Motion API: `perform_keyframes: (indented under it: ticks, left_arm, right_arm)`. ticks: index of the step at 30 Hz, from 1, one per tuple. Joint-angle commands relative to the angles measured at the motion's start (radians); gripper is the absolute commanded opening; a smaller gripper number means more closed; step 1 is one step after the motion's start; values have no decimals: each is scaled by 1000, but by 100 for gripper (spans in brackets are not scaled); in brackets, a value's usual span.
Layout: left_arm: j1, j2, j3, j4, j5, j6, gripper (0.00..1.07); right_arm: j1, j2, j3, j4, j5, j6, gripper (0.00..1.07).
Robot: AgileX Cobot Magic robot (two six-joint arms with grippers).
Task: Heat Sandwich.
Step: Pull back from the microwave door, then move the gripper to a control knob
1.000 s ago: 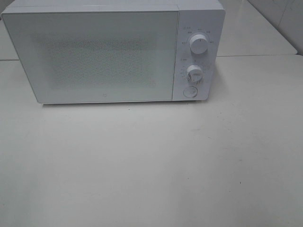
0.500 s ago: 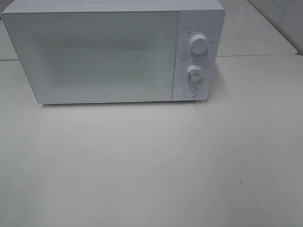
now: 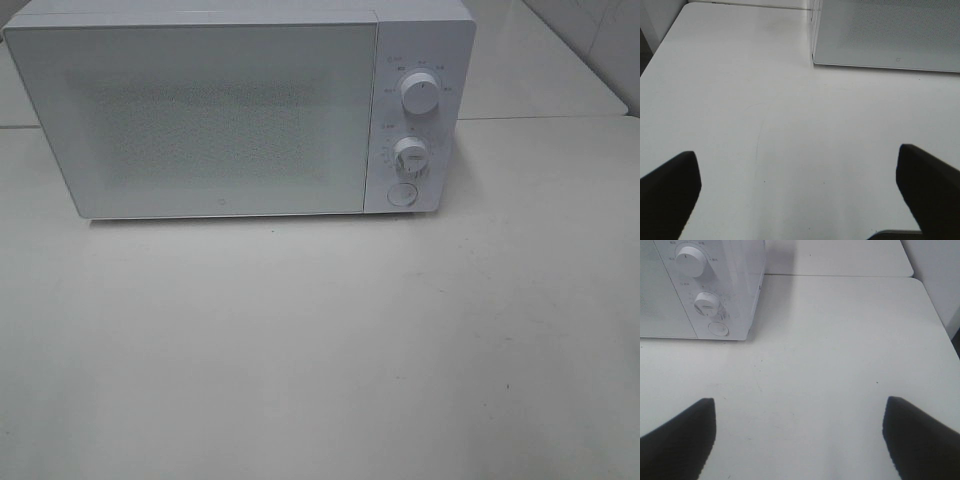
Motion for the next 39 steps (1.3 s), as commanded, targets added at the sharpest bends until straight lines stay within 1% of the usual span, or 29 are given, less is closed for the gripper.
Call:
perform_keyframes:
  ticks: [1, 4, 5, 7, 9, 11, 14, 15, 19, 20, 23, 25, 27, 28, 29, 30, 32, 33, 34, 36, 37, 39]
  left_arm:
    - [-2, -23, 1, -2, -6, -1, 100]
    - [-2, -23, 1, -2, -6, -1, 100]
    - [-2, -23, 1, -2, -6, -1, 100]
    - [-2, -23, 1, -2, -6, -1, 100]
    - [-2, -23, 1, -2, -6, -1, 100]
    - [-2, -23, 1, -2, -6, -1, 100]
    - [-2, -23, 1, -2, -6, -1, 100]
    - [-2, -23, 1, -2, -6, -1, 100]
    - [-2, -23, 1, -2, -6, -1, 100]
    - [-2, -23, 1, -2, -6, -1, 100]
    - [-2, -23, 1, -2, -6, -1, 100]
    - [-2, -23, 1, -2, -6, -1, 100]
    - [-2, -23, 1, -2, -6, -1, 100]
    - [-2, -23, 1, -2, -6, -1, 100]
    - [-2, -23, 1, -2, -6, -1, 100]
    - [-2, -23, 1, -2, -6, -1, 100]
    - [-2, -23, 1, -2, -6, -1, 100]
    - [-2, -23, 1, -2, -6, -1, 100]
    - [-2, -23, 1, -2, -6, -1, 100]
    - [-2, -23, 1, -2, -6, -1, 100]
    - [-2, -23, 1, -2, -6, -1, 100]
    - [-2, -23, 1, -2, -6, -1, 100]
  right_arm:
    - [-4, 85, 18, -4, -142, 4, 82]
    - [-4, 125, 28, -4, -197, 4, 81]
    - [-4, 172, 38, -4, -255, 4, 81]
    - [-4, 215, 48, -4, -319, 4, 81]
    - [-4, 240, 53, -4, -344, 5, 81]
    - [-4, 306, 68, 1, -445, 21, 80]
    - [-4, 355, 68, 3, -499, 27, 79]
    - [-4, 397, 68, 3, -562, 28, 79]
    - [-4, 463, 68, 3, -644, 29, 78]
    - [-4, 510, 68, 3, -709, 31, 77]
    - [-4, 550, 68, 2, -768, 31, 76]
    - [-4, 611, 68, 9, -848, 28, 76]
    - [-1, 646, 68, 54, -891, 5, 76]
    - [-1, 646, 68, 54, -891, 5, 76]
    - [-1, 679, 68, 112, -929, -38, 76]
    - [-1, 695, 68, 142, -951, -67, 76]
    - [-1, 723, 68, 192, -996, -126, 76]
    - [-1, 723, 68, 192, -996, -126, 76]
    - [-1, 750, 68, 251, -1033, -178, 76]
    - [-1, 769, 68, 297, -1065, -203, 76]
    - [0, 786, 68, 341, -1091, -219, 76]
    - [5, 794, 70, 353, -1102, -222, 76]
